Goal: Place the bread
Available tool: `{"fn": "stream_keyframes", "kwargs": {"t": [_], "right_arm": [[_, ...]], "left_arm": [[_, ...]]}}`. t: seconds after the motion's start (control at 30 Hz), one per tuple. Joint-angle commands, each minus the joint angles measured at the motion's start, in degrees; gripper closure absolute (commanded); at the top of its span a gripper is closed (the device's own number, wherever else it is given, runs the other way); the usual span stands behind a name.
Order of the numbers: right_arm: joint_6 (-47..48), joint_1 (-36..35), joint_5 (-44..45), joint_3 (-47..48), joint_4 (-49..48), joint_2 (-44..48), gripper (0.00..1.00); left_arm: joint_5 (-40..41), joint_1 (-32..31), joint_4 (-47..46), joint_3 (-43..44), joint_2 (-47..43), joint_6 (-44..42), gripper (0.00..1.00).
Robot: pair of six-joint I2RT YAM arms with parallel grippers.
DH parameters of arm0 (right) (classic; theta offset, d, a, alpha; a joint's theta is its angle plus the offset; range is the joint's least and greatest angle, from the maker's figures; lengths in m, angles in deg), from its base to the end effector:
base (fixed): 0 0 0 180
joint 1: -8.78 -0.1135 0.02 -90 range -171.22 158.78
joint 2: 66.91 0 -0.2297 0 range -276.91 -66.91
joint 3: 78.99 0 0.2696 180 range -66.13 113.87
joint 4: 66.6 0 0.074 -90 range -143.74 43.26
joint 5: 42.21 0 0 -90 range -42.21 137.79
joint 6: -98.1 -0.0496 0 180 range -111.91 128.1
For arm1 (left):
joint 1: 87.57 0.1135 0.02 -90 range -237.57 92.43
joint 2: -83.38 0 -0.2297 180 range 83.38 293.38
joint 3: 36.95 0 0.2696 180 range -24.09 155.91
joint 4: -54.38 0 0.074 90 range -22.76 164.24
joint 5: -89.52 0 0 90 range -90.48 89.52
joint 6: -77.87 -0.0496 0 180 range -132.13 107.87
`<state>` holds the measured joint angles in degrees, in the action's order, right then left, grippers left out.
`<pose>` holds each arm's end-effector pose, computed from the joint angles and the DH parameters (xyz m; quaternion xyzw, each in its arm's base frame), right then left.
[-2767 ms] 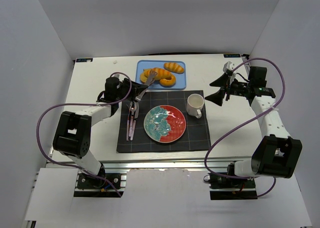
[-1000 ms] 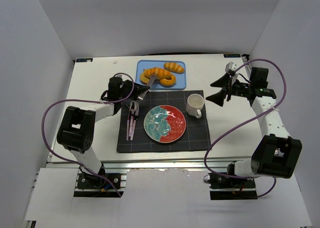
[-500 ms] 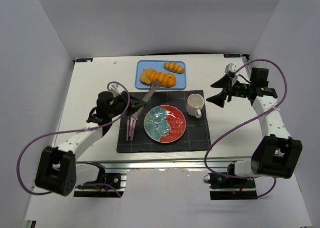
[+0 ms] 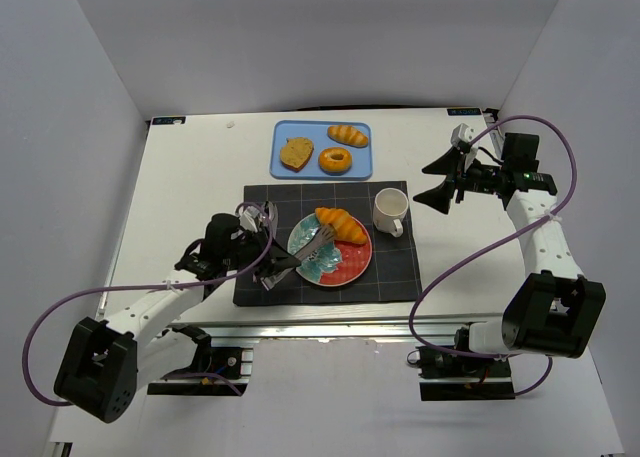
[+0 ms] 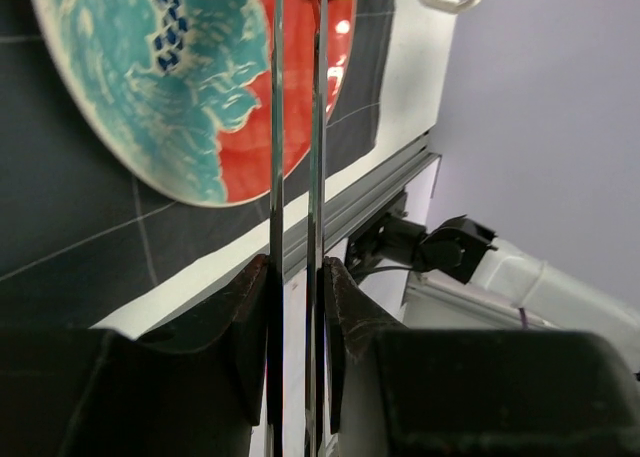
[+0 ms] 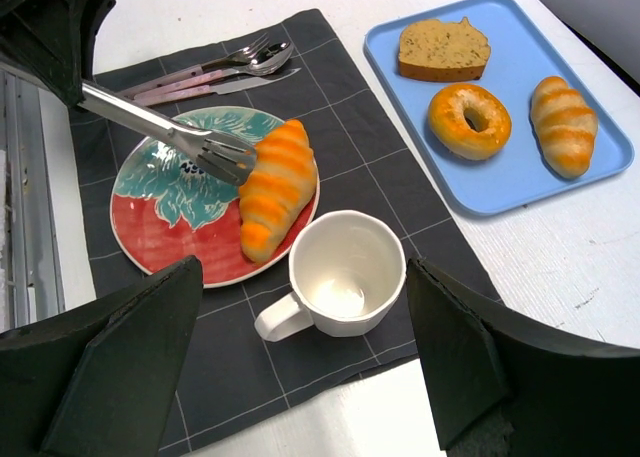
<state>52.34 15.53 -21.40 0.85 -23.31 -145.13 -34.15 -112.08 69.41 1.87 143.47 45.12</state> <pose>0.3143 0.0095 0.2851 -0.4615 0.6365 0.3225 0.5271 0.2157 -0.1286 0.1466 -0.1152 0.8562 -0.4783 0.1577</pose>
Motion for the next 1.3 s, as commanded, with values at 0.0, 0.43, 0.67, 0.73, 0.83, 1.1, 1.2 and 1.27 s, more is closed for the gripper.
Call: {"fn": "stream_keyframes", "kwargs": {"t": [0.0, 0.43, 0.67, 0.73, 0.83, 1.1, 1.2, 1.27], "right_arm": [[0.9, 0.2, -0.9, 1.6, 1.0, 1.2, 0.14], [1.0, 0.2, -0.9, 0.9, 1.1, 1.5, 0.13], [1.0, 0.2, -1.4, 1.0, 0.9, 1.2, 0.13], [1.1, 0.2, -1.4, 1.0, 1.0, 1.1, 0.13], [1.4, 0.2, -1.5, 0.9, 1.0, 1.3, 0.13], [1.8, 0.2, -1.7, 0.6, 0.9, 1.0, 0.13], [2.1, 0.2, -1.8, 0.4, 0.9, 1.0, 0.13], [2.2, 0.2, -1.9, 0.4, 0.9, 1.0, 0.13]], "left_arm": [[-1.9, -0.2, 4.5, 1.8, -1.2, -4.0, 0.99], [1.1, -0.2, 9.4, 4.9, -2.1, -5.9, 0.48], [1.4, -0.2, 9.6, 5.9, -2.9, -5.3, 0.43], [2.0, -0.2, 10.2, 7.3, -2.8, -5.7, 0.43], [2.6, -0.2, 12.8, 9.5, -2.1, -7.2, 0.43], [3.2, 0.3, 15.1, 12.5, -1.6, -8.4, 0.44], [3.2, 0.9, 14.3, 13.6, -1.3, -7.4, 0.45], [3.1, 1.1, 12.9, 14.9, -0.9, -6.5, 0.48]]}}
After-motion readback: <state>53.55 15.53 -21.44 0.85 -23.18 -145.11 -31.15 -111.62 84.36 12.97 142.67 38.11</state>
